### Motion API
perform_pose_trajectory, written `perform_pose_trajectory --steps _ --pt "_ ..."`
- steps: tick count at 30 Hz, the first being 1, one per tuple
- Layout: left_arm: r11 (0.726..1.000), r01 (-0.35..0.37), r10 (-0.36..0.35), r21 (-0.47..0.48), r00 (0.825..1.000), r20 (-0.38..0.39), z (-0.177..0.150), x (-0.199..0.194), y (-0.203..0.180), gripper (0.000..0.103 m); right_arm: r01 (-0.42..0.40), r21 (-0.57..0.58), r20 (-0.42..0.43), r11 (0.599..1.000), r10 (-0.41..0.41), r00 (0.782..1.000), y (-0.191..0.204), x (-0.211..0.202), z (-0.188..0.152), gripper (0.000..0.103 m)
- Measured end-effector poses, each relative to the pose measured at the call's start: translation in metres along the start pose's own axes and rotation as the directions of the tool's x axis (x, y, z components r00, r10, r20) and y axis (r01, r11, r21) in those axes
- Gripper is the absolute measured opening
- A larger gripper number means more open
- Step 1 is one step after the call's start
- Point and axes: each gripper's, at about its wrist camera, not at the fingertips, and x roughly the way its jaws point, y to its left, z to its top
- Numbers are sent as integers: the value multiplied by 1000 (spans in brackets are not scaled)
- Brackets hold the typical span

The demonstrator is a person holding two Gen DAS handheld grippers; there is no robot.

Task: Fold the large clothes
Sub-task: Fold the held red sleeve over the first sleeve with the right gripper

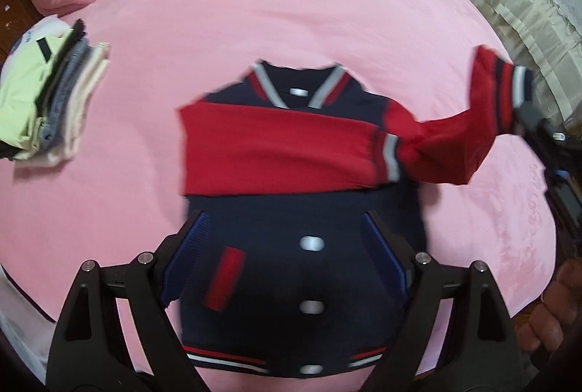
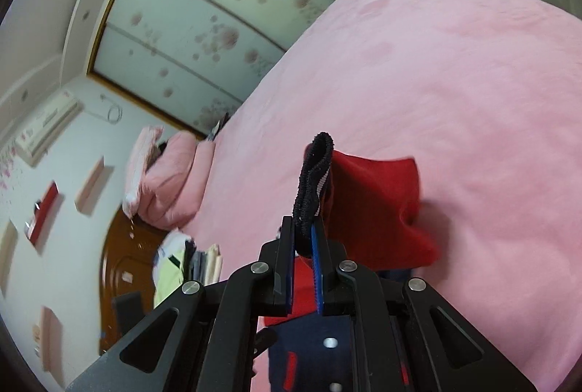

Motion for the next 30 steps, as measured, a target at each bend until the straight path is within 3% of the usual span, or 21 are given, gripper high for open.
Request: perform_pose_trajectory --steps 4,8,11,13,15,21,25,28,30 --pt "1000 -18 18 -7 999 39 -2 0 52 83 110 -104 -46 989 -115 992 61 61 -44 8" --pt "1000 -5 4 22 999 44 9 10 91 83 189 -246 -88 951 -216 972 88 100 -81 12" --pt "1000 4 -5 18 999 46 15 18 102 83 215 -313 -133 925 -266 955 93 124 -101 39" --pt "1000 24 -24 -6 999 46 18 24 107 83 215 -317 -122 924 -265 957 95 126 -105 61" --pt "998 62 -61 -32 997 37 20 30 108 83 234 -302 -100 924 -275 956 95 117 -108 67" --pt "978 196 -195 -67 981 16 26 58 86 75 338 -246 -116 909 -373 920 24 104 -69 67" --pt "952 292 -294 -89 956 -2 31 94 65 56 386 -218 -126 896 -418 899 -15 105 -54 67" --pt "940 307 -317 -147 947 -54 34 130 57 37 400 -198 -134 895 -429 893 -39 108 -41 67" --pt "928 322 -341 -185 937 -80 35 150 54 35 401 -196 -144 895 -431 891 -51 110 -37 67"
